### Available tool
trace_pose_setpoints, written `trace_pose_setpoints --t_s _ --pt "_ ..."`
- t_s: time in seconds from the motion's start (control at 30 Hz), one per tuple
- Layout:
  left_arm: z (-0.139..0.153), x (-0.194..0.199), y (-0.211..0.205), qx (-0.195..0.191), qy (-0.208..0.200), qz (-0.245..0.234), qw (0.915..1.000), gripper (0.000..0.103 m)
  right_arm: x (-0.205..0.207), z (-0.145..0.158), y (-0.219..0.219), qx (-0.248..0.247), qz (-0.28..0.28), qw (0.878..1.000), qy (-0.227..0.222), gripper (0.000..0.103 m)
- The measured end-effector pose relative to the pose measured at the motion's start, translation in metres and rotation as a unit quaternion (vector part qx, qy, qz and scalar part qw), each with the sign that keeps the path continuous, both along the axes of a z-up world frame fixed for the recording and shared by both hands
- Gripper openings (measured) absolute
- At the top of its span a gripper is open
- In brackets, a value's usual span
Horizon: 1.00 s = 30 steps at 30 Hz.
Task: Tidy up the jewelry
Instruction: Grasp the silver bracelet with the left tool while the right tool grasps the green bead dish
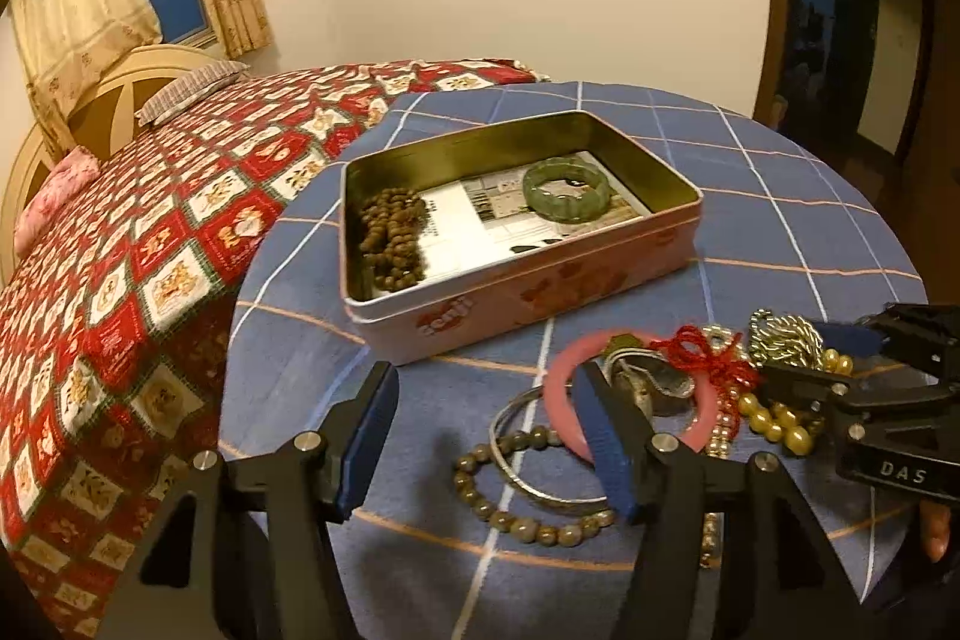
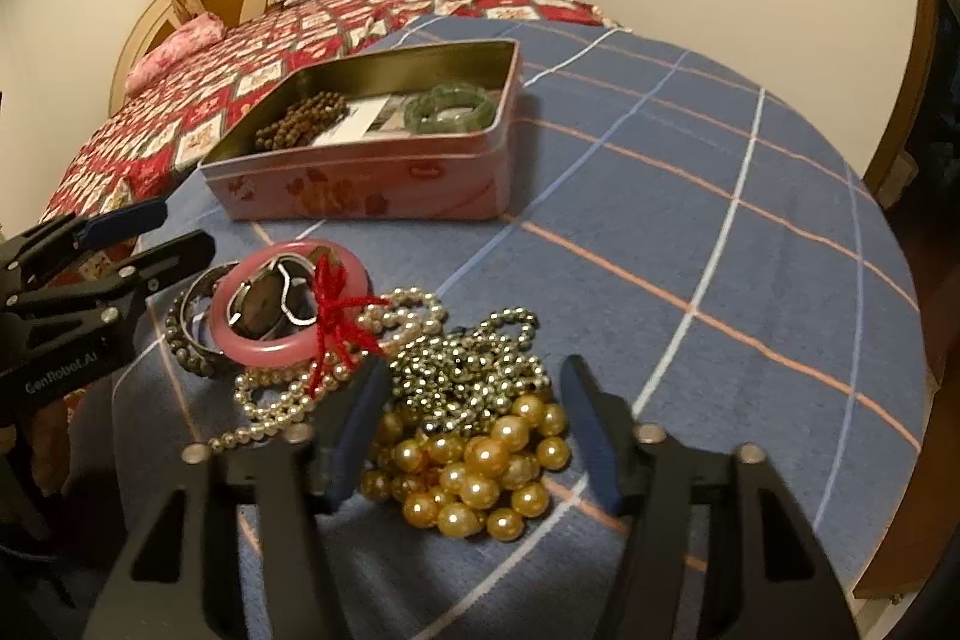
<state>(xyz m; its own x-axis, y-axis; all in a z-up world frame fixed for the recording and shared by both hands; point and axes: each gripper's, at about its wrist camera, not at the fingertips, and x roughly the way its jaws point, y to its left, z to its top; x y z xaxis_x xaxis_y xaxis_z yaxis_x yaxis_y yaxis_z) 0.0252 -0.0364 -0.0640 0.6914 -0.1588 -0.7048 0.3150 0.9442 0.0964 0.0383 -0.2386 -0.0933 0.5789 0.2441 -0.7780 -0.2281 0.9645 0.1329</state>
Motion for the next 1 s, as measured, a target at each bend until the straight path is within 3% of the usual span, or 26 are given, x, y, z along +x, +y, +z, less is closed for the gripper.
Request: trace_pose_setpoints --t_s 0.07,0.17,0.47,0.6,0.67,0.7,0.73,1.0 --pt "0.001 -0.001 -0.004 0.002 -0.003 -0.007 1.0 0.061 -0.001 0.001 0.003 0.007 0.012 1.0 -0.003 0.025" --pt "0.004 -0.003 -0.009 0.0 -0.008 -0.018 0.9998 0.061 -0.004 0.004 0.003 0.008 0.012 1.0 -0.015 0.016" --pt "-0.001 -0.008 -0.033 0.004 0.0 -0.063 0.998 0.06 -0.008 0.016 -0.005 0.017 -0.002 0.999 -0.043 0.013" --pt "-0.015 -0.001 -0.039 0.0 0.033 -0.075 0.9966 0.043 -0.008 0.014 -0.006 0.02 -0.003 0.999 -0.041 0.013" --pt "-0.015 -0.002 -0.041 -0.003 0.031 -0.084 0.996 0.03 -0.007 0.014 -0.007 0.022 -0.005 0.999 -0.041 0.013" --pt "-0.013 -0.003 -0.043 -0.004 0.031 -0.085 0.9959 0.015 -0.007 0.014 -0.008 0.022 -0.006 0.999 -0.041 0.013" --pt "-0.013 -0.004 -0.044 0.002 0.026 -0.085 0.996 0.011 -0.007 0.014 -0.01 0.024 -0.009 0.999 -0.042 0.013" --pt "0.007 -0.011 -0.032 -0.02 0.006 -0.078 0.9967 0.006 -0.005 0.017 -0.021 0.033 -0.029 0.998 -0.042 0.014"
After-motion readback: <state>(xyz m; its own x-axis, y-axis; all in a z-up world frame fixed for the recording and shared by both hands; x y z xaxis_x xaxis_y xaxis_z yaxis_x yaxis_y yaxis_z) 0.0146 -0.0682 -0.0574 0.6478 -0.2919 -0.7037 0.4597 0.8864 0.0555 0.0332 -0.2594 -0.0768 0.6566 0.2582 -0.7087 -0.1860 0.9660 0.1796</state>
